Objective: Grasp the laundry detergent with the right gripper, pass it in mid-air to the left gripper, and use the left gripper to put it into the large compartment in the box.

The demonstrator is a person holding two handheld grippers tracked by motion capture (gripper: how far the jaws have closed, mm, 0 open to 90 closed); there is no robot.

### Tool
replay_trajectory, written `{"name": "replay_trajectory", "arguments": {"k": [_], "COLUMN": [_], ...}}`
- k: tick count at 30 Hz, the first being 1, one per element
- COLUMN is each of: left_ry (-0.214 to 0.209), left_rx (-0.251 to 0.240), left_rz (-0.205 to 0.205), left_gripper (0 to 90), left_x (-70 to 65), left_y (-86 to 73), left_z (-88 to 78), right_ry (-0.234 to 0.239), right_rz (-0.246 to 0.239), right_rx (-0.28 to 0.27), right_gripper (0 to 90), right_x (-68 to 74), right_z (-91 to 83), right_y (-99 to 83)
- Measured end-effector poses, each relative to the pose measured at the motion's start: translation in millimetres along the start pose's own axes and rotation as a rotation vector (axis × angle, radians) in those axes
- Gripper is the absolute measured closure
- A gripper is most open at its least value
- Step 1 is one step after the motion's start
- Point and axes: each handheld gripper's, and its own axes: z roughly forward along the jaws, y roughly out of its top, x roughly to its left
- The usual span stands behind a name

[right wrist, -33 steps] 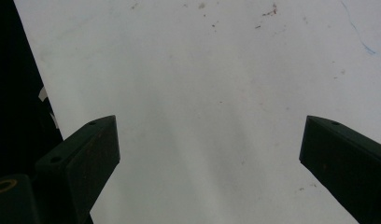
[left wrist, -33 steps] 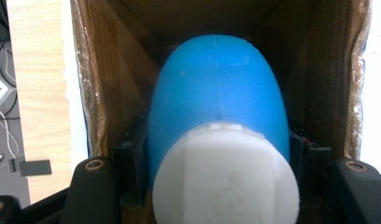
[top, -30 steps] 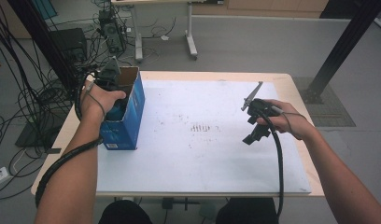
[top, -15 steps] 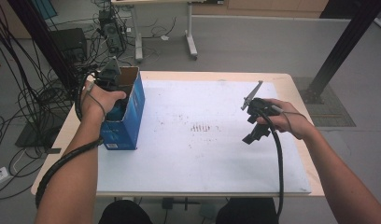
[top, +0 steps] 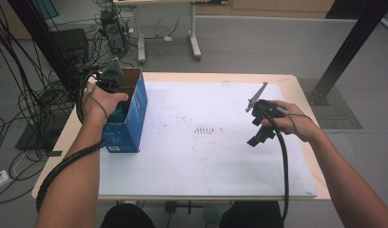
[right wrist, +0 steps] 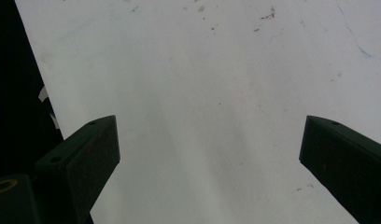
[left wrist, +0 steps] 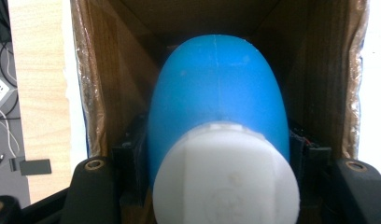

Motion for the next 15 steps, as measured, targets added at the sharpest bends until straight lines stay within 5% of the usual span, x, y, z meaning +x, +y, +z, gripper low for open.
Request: {"name": "replay_trajectory", "arguments": {"k": [15], "left_ry": [0.003], "left_rx": [0.001], "left_rz": [-0.008], "left_gripper": [37.5], "left_x": [-0.2], "left_y": [0.5], "left_z": [0.3], "right_ry": [0.000], "right_rz": [0.002], "right_rx": [0.002], "right_gripper": [5.2], "right_x": [-0.5], "right_z": [0.3], "right_y": [-0.1]}}
